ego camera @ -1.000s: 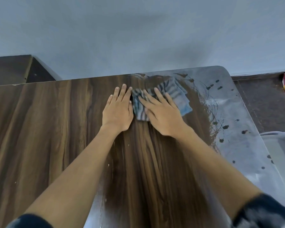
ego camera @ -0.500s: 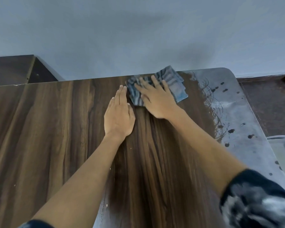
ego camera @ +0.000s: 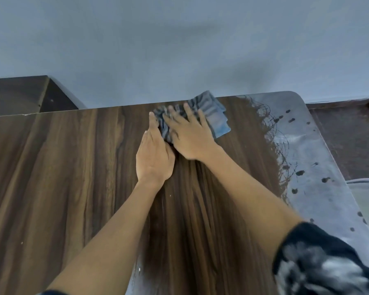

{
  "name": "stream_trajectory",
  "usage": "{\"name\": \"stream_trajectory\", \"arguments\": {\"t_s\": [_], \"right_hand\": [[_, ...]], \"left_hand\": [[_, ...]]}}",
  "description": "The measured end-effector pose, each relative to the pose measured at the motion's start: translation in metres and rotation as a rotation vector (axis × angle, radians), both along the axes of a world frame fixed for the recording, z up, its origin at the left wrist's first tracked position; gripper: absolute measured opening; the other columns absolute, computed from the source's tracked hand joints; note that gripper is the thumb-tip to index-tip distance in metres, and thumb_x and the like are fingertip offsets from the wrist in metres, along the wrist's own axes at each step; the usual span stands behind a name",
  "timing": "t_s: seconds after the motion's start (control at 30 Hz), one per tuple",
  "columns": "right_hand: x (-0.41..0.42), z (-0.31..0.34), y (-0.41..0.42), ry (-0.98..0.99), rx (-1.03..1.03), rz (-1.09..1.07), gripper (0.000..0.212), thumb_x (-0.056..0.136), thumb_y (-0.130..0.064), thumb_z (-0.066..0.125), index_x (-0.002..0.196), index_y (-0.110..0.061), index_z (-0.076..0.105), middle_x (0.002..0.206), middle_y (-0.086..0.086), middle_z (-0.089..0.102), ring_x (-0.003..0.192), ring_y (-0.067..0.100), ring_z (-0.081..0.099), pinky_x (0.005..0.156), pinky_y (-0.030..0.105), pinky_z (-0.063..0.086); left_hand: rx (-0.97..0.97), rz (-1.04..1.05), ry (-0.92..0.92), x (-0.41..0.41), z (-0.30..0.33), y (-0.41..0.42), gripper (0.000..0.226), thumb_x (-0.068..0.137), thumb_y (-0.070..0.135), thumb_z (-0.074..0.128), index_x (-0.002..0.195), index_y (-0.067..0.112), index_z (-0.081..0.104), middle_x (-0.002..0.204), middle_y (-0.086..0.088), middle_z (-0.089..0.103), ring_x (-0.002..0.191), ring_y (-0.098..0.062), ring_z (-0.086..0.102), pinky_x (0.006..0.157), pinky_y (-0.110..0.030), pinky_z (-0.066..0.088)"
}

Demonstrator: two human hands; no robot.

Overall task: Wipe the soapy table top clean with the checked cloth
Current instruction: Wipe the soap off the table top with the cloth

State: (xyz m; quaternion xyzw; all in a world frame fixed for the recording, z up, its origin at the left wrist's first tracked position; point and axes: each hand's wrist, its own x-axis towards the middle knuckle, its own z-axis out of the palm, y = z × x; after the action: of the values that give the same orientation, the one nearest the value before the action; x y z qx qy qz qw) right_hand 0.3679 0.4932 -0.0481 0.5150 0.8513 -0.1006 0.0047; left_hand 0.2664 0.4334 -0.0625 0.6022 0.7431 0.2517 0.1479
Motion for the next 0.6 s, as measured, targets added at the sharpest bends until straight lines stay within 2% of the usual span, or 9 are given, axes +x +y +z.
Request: {"name": "stream_trajectory", "arguments": {"t_s": [0.1, 0.2, 0.27, 0.33, 0.47, 0.57, 0.6], "right_hand": [[0.041, 0.002, -0.017, -0.011, 0.039, 0.051, 0.049, 0.100, -0.036, 0.017, 0.148, -0.031, 0.010, 0.156, -0.010, 0.004, 0.145, 0.019, -0.003, 0.117, 0.043, -0.003], [0.073, 0.000, 0.008, -0.054, 0.001, -0.109, 0.050, 0.100, -0.037, 0.016, 0.149, -0.030, 0.006, 0.157, -0.007, 0.000, 0.144, 0.022, -0.005, 0.116, 0.045, -0.003], [0.060, 0.001, 0.034, -0.030, -0.072, -0.233, 0.051, 0.100, -0.036, 0.017, 0.149, -0.030, 0.006, 0.158, -0.007, -0.002, 0.144, 0.025, -0.007, 0.115, 0.049, -0.004], [0.031, 0.003, 0.045, -0.017, -0.092, -0.239, 0.052, 0.100, -0.035, 0.019, 0.150, -0.028, 0.006, 0.158, -0.006, -0.003, 0.144, 0.029, -0.010, 0.114, 0.055, -0.005], [0.002, 0.001, 0.010, 0.018, -0.048, 0.053, 0.050, 0.100, -0.032, 0.022, 0.149, -0.032, 0.011, 0.158, -0.008, 0.000, 0.144, 0.026, -0.010, 0.114, 0.054, -0.008], [0.036, 0.001, -0.038, 0.063, -0.051, 0.288, 0.048, 0.098, -0.029, 0.025, 0.145, -0.035, 0.024, 0.156, -0.013, 0.009, 0.144, 0.019, -0.007, 0.115, 0.047, -0.010], [0.056, 0.001, -0.053, 0.065, -0.065, 0.342, 0.049, 0.096, -0.032, 0.022, 0.144, -0.037, 0.025, 0.155, -0.016, 0.009, 0.144, 0.016, -0.009, 0.115, 0.045, -0.012]], "left_hand": [[0.028, -0.011, -0.014, 0.000, 0.000, -0.001, 0.071, 0.091, 0.010, 0.042, 0.148, 0.012, 0.000, 0.147, -0.005, 0.035, 0.118, -0.024, 0.052, 0.094, -0.042, 0.048], [0.075, -0.014, 0.039, 0.002, -0.003, -0.001, 0.065, 0.092, 0.007, 0.039, 0.147, 0.009, 0.006, 0.146, -0.004, 0.035, 0.115, -0.020, 0.053, 0.092, -0.038, 0.049], [0.086, -0.011, 0.050, 0.002, -0.004, 0.000, 0.064, 0.092, 0.007, 0.039, 0.147, 0.009, 0.007, 0.145, -0.003, 0.037, 0.115, -0.019, 0.052, 0.093, -0.036, 0.049], [0.094, 0.000, 0.020, 0.003, -0.003, 0.000, 0.060, 0.095, 0.011, 0.037, 0.147, 0.010, 0.006, 0.146, -0.003, 0.035, 0.118, -0.019, 0.051, 0.094, -0.036, 0.048], [0.226, 0.023, -0.096, 0.002, -0.002, -0.002, 0.055, 0.099, 0.028, 0.031, 0.146, 0.006, 0.012, 0.150, -0.009, 0.026, 0.131, -0.022, 0.038, 0.099, -0.033, 0.042], [0.367, 0.028, -0.125, -0.001, -0.004, -0.003, 0.063, 0.096, 0.039, 0.033, 0.144, 0.002, 0.016, 0.146, -0.016, 0.030, 0.130, -0.019, 0.034, 0.101, -0.012, 0.026], [0.384, 0.044, -0.164, -0.001, -0.005, -0.003, 0.065, 0.095, 0.041, 0.033, 0.144, 0.003, 0.016, 0.145, -0.016, 0.032, 0.130, -0.017, 0.035, 0.100, -0.010, 0.024]]}}
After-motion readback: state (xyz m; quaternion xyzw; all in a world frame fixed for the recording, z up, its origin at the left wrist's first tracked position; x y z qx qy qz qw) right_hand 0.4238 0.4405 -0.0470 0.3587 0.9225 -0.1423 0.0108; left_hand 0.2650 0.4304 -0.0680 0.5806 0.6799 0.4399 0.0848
